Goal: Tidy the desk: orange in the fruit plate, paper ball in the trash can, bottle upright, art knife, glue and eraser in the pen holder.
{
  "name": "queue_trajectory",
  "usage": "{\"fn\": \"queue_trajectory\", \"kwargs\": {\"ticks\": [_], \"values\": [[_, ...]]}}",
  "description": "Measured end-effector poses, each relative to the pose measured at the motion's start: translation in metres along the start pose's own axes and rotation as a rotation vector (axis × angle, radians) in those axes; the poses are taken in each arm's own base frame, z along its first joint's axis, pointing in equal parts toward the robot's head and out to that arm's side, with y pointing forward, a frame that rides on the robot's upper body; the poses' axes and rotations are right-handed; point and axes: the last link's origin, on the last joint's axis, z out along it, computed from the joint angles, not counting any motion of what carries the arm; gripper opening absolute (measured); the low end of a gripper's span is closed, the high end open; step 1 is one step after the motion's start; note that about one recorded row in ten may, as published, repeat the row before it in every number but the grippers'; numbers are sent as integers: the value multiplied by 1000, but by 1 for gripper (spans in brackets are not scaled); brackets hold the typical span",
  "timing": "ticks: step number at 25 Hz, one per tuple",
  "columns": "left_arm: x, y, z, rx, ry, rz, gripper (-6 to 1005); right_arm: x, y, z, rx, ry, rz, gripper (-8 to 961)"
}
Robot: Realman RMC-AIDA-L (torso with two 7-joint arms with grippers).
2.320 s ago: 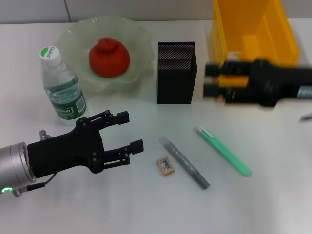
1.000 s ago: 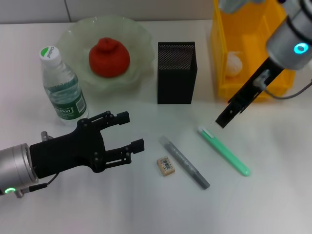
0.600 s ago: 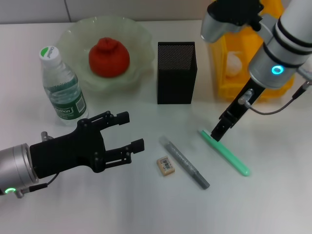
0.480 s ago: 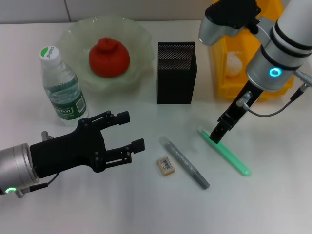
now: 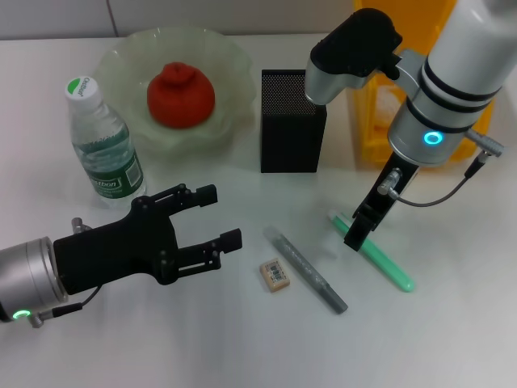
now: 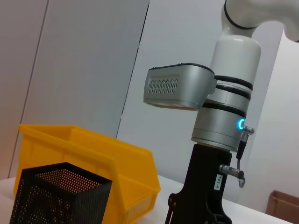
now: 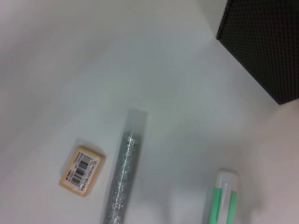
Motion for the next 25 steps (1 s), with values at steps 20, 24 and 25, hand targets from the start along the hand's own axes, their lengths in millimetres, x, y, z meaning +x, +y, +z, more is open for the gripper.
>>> {"fn": "queue_trajectory", "kwargs": {"ticks": [20,24,25], "values": [[1,-2,4,-5,-1,0,800,-1,-1,10,4,-8,7,427],[-2,1,4,-5,0,4,800,-2,0,12,-6,-13,12,424],[-3,1,4,-5,0,6,800,-2,0,13,-10,-15,13,423]]}}
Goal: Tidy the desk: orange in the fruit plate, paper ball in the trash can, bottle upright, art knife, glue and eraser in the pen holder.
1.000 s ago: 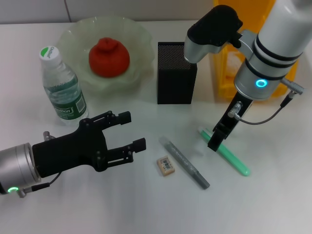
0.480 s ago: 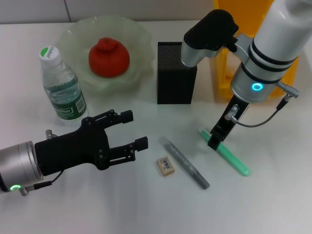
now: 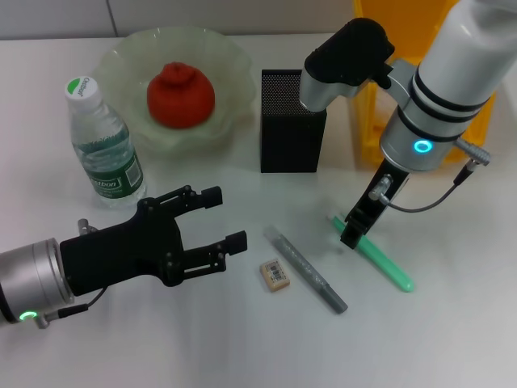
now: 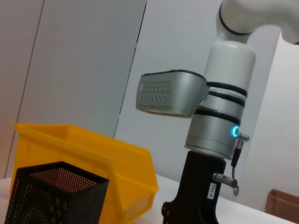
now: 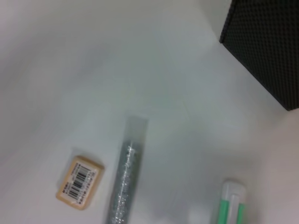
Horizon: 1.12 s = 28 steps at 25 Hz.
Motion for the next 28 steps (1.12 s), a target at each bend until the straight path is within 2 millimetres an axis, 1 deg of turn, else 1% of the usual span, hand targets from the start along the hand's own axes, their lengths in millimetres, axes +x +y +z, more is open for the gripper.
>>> {"fn": "queue_trajectory", "kwargs": {"ticks": [12,26,28], "values": [[-1,0,0,3,0,1,800,0,2,7,10,17,-17,413],[-2,1,0,2,1,-6,800,1,2,9,9,18,-18,389],[-2,1,0,2,3,-5,800,1,2,9,9,18,-19,324]]}}
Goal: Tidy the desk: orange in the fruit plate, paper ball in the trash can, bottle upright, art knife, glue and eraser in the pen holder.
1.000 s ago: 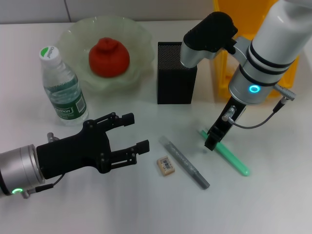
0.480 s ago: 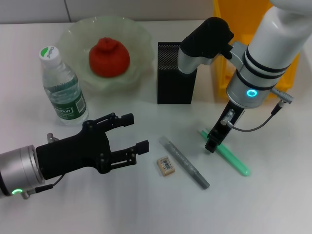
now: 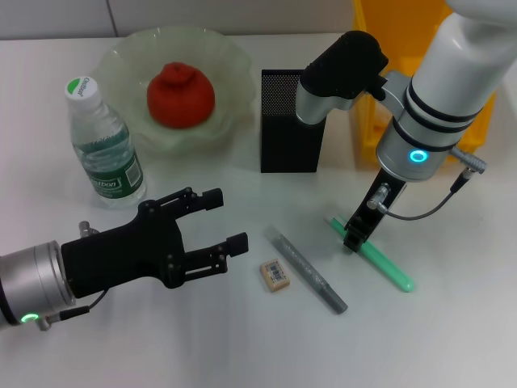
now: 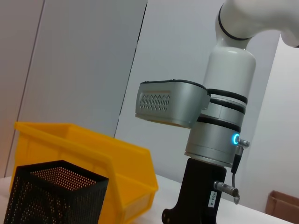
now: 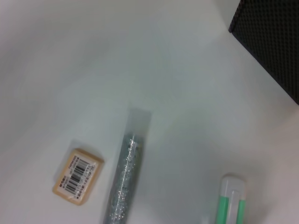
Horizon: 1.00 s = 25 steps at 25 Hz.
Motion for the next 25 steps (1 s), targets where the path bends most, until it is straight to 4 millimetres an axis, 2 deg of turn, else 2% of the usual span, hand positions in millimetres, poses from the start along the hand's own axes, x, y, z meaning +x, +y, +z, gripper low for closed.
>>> {"fn": "queue_trajectory", "kwargs": {"ticks": [2,14,17,19,21,22,25], "values": [[1,0,0,2,4,0,800,0,0,0,0,0,-1,259],[1,-1,0,3,5,1,800,-4,2,-1,12,-21,-22,169],[1,-1,0,3,6,1,800,-6,4,-6,3,-69,-26,176],[1,-1,0,4,6,1,800,-8,10,-18,-19,-168,-45,180],[1,-1,0,7,8,-1,800,-5,15,-41,-38,-367,-69,185],[1,-1,0,7,8,-1,800,-5,15,-41,-38,-367,-69,187],[0,0,-1,9,8,-2,800,2,17,-62,-83,-581,-86,194]]}}
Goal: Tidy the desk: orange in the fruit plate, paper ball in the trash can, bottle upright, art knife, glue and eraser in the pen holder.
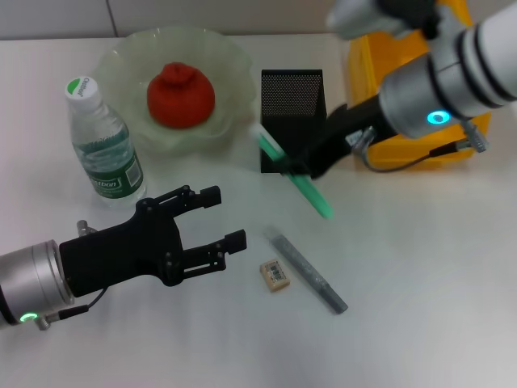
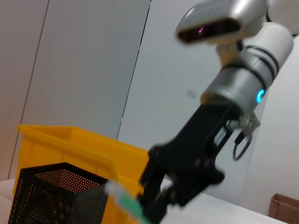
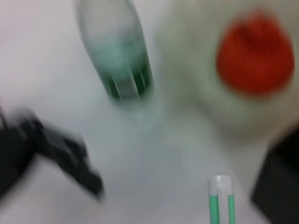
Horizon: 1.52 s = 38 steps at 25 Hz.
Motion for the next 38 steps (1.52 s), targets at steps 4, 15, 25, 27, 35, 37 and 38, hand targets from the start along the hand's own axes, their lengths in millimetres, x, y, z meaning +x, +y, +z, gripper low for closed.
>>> {"fn": "queue_trajectory", "kwargs": {"ticks": [4,15,25,27,35,37,38], "values": [[-1,1,-1,5,1,-4,800,16,-18,-42,-110,-462,67,203],[-2,1,-2,6,2,-6,799,61,-55,-47,-185,-880,156,228],[-1,0,-1,4,1,-3,799,78,-64,-17,13,-858,-38,251],[-1,0,-1,3,0,-3,799,79,-65,-12,35,-861,-46,256],[1,-1,1,1,3,2,799,75,-67,7,110,-864,-105,274],[2,-1,1,3,7,2,799,74,-67,12,117,-851,-106,279],[2,-2,1,5,9,3,799,73,-69,17,126,-833,-105,281]]}}
